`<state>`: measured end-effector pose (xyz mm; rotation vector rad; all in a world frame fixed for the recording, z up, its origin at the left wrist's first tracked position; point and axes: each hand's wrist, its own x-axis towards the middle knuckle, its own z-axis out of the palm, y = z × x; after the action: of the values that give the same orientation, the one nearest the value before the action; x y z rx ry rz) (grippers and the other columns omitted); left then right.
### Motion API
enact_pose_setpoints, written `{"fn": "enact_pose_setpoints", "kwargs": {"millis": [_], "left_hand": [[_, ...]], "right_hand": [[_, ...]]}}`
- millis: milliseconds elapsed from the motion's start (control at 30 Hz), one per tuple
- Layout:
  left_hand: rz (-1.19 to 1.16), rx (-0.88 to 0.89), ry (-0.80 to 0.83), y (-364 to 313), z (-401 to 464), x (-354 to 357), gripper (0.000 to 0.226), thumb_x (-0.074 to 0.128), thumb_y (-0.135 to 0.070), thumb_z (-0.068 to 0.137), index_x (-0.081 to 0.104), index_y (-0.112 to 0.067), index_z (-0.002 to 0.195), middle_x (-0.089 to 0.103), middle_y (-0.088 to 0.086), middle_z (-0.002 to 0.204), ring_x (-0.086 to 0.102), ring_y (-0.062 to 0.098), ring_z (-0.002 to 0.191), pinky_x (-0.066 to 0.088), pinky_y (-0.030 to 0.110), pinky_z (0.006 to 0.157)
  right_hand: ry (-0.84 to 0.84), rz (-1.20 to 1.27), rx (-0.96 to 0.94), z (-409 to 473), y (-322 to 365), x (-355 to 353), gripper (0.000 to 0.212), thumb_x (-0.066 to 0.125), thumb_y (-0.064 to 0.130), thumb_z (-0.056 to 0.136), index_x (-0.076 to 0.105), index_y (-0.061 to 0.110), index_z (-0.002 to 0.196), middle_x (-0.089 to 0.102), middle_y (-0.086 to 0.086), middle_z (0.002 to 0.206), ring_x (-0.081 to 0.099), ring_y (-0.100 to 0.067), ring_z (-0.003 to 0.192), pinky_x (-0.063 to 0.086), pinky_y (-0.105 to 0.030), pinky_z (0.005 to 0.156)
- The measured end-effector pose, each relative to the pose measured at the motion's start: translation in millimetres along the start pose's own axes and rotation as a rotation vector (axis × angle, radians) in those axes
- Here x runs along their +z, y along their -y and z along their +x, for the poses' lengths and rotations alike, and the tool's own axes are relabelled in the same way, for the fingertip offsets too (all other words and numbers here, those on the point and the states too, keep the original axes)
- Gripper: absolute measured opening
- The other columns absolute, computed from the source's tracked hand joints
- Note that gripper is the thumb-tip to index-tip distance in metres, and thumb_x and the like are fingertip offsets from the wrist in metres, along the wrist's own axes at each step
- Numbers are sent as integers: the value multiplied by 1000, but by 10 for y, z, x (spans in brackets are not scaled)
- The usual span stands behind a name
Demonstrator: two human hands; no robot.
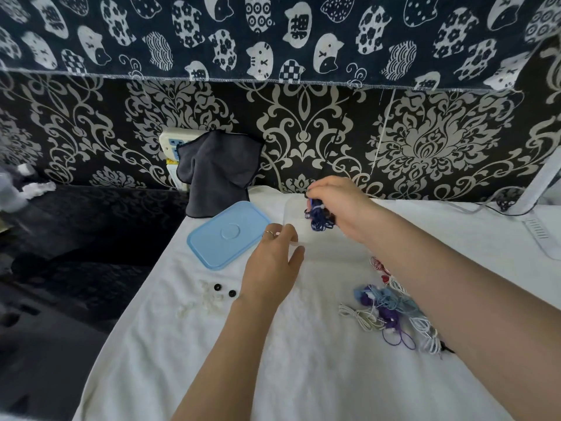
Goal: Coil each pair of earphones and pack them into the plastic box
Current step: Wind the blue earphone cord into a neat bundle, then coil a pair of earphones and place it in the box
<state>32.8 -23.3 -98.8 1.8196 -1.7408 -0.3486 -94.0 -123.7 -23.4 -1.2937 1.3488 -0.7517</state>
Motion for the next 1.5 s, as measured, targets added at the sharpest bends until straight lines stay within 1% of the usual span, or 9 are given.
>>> {"fn": "enact_pose_setpoints", "kwargs": {"millis": [167, 400, 567, 800, 867, 967, 1100, 1300, 1500], "left_hand": [[-17, -39, -17, -31, -10, 14, 19, 63, -33, 98, 55, -18, 105, 54, -2, 115, 59, 21, 76, 56, 40, 71], [-40, -39, -31, -1, 5, 13, 19, 63, -29, 97, 57, -17, 110, 59, 0, 112, 58, 20, 87, 53, 37, 73], [-23, -28, -28, -11, -30, -4, 28, 60, -30, 99, 54, -20, 124, 59, 1, 123, 64, 23, 91, 56, 42, 77], [-8, -15, -130, -163, -138, -190, 21, 61, -19, 96, 49, -20, 113, 51, 2, 108, 64, 25, 77, 55, 43, 64], [-12, 21, -85, -217, -202, -223, 17, 60, -18, 94, 47, -20, 105, 53, 1, 100, 60, 24, 72, 53, 41, 63], [29, 34, 76, -212, -318, -224, 15, 58, -21, 93, 43, -23, 95, 56, -2, 91, 56, 21, 73, 48, 35, 63], [155, 2, 331, -193, -466, -236, 13, 55, -29, 97, 49, -21, 105, 61, -2, 100, 61, 21, 85, 53, 36, 74], [163, -18, 433, -196, -566, -225, 21, 54, -31, 99, 51, -22, 118, 62, 0, 110, 63, 22, 93, 55, 39, 81], [-180, -86, 484, -243, -577, -270, 42, 47, -7, 97, 52, -24, 135, 65, -1, 126, 62, 14, 98, 51, 26, 87]], "right_hand": [[94, -296, 88, 190, -147, 233, 28, 49, 17, 88, 63, -3, 102, 57, -13, 84, 61, -29, 79, 57, -48, 82], [206, -223, 213, 176, -175, 353, 36, 39, 38, 101, 55, 13, 120, 61, -18, 124, 66, -31, 104, 54, -48, 98], [173, -328, 124, 12, -108, 169, 38, 37, 39, 103, 53, 18, 130, 59, -12, 128, 60, -29, 115, 49, -47, 105], [-105, -475, -192, -863, -240, -327, 17, 60, 19, 94, 64, 24, 110, 67, 5, 96, 68, -19, 80, 55, -31, 70], [-41, -662, -206, -1035, -434, -284, 19, 62, 13, 90, 64, 24, 106, 68, 6, 92, 65, -16, 76, 51, -30, 66], [54, -990, -199, -1170, -762, -180, 32, 61, 16, 87, 60, 22, 118, 66, 3, 106, 61, -21, 96, 50, -33, 79], [121, -1215, -187, -1246, -984, -208, 29, 58, 21, 88, 56, 19, 117, 62, -2, 109, 58, -26, 106, 50, -34, 77], [115, -1084, -152, -1184, -981, -250, 22, 67, 29, 85, 65, 25, 106, 70, 4, 100, 63, -20, 100, 52, -33, 81], [30, -357, -97, -1256, -765, -239, 10, 73, 18, 84, 74, 25, 90, 75, 6, 79, 71, -11, 73, 55, -28, 67]]}}
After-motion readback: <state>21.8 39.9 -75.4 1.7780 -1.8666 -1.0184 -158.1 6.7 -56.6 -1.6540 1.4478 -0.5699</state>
